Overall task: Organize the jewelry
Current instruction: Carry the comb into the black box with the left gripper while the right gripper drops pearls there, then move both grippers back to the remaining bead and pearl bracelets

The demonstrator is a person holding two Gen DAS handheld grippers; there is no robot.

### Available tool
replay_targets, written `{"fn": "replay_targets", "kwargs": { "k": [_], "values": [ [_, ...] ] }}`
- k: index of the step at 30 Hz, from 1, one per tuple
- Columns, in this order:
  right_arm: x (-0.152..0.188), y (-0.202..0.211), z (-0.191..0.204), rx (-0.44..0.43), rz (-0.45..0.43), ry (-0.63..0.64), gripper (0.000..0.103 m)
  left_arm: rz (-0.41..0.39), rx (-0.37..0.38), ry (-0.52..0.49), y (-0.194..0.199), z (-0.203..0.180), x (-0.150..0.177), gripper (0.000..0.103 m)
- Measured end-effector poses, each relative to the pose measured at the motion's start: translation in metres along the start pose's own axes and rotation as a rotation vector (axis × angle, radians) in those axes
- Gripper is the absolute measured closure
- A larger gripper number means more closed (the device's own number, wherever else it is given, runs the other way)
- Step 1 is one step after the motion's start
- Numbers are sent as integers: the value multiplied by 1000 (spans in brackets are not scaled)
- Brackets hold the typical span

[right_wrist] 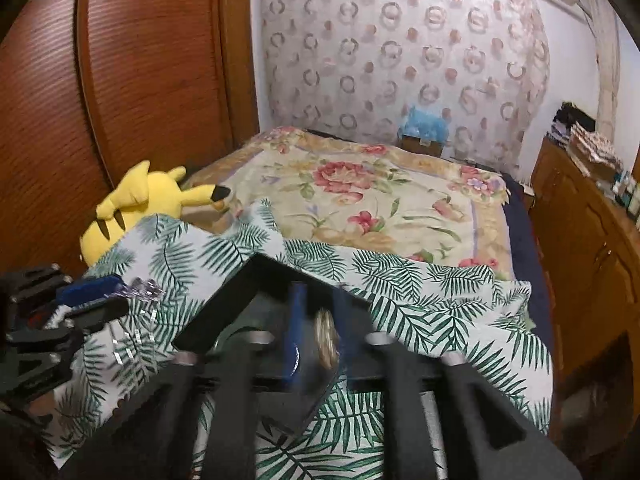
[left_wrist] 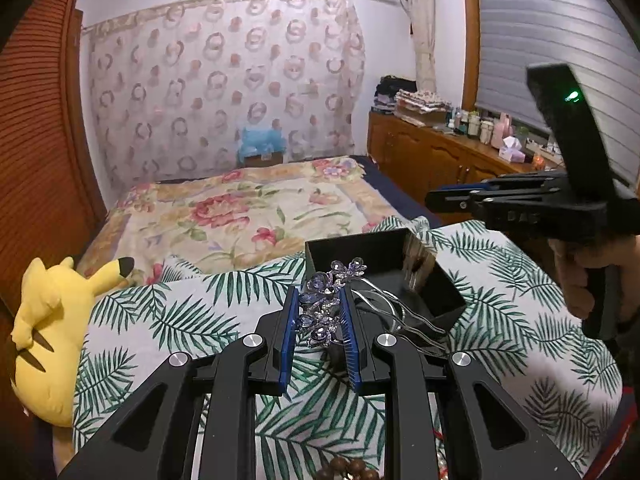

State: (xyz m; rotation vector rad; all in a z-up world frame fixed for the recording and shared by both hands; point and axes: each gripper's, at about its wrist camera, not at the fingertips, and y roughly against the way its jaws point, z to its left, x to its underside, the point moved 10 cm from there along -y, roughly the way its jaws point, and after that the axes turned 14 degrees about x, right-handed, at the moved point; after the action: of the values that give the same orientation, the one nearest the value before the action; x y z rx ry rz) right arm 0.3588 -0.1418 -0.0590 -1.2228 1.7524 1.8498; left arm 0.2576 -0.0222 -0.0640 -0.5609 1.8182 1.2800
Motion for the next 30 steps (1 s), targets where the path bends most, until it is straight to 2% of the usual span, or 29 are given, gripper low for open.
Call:
{"fn": "replay_targets", "kwargs": {
  "k": [3, 13, 18, 22, 24, 26, 30],
  "values": [
    [2, 1, -7, -22, -1, -33, 67, 6, -8, 3, -8, 1, -1, 84],
    [31, 12, -30, -2, 0, -52, 67, 34, -45, 18, -47, 7, -11, 84],
    [49, 23, -26, -19, -6, -41, 67, 55, -79, 12, -71, 6, -12, 84],
    [59, 31, -18, -36, -12, -26, 66, 80, -66, 21, -84, 2, -7, 83],
    [67, 35, -14, -49, -11, -23, 66, 85, -50, 26, -85, 0, -6, 81],
    [72, 38, -12, -64, -11, -31, 66, 79, -50, 17, -82, -1, -7, 73],
    [86, 51, -2, -87, -24, -39, 66, 89, -29, 12, -66, -4, 4, 69]
  ]
}}
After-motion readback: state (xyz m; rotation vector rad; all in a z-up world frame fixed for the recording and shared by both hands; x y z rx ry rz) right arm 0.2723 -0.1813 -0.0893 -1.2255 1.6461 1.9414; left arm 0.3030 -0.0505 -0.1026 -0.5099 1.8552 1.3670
